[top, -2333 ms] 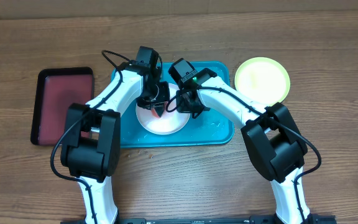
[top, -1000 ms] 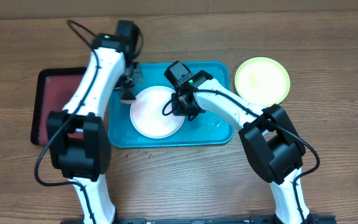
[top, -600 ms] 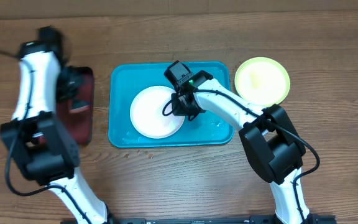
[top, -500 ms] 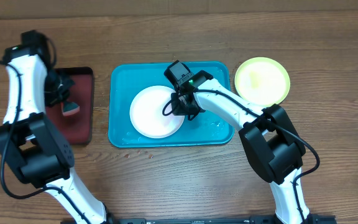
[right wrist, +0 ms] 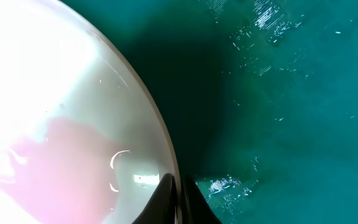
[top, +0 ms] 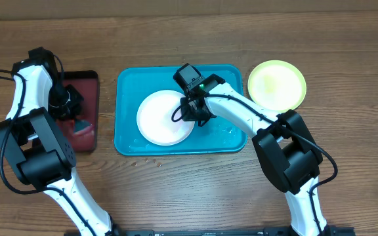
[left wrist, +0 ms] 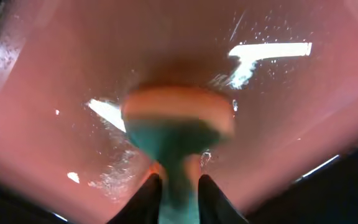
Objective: Clean dirty plates on tray and stack at the side
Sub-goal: 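Return the sponge to the red tray and release it with the left gripper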
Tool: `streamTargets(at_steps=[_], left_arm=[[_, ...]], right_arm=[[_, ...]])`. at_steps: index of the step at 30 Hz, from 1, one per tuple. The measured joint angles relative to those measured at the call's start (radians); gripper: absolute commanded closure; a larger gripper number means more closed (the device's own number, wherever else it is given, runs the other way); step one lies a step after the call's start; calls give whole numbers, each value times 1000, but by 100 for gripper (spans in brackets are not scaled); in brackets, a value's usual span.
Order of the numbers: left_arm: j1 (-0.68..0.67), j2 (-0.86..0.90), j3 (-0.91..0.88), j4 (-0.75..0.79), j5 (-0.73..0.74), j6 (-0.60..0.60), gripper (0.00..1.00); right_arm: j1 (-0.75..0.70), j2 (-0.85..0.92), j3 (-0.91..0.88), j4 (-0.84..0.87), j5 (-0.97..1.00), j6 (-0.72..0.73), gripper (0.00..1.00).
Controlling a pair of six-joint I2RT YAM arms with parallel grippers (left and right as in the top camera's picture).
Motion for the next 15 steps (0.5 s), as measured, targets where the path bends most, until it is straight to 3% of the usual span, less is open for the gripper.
streamTargets(at_steps=[13, 14, 15], left_arm=[[0, -14, 207, -203, 116, 96, 71], [0, -26, 216, -206, 135, 103, 67], [0, -39, 221, -209, 149, 109, 53]], right_arm=[[0, 0, 91, -111, 17, -45, 96], [0, 0, 124, -136, 26, -53, 96], [0, 0, 147, -153, 36, -58, 96]])
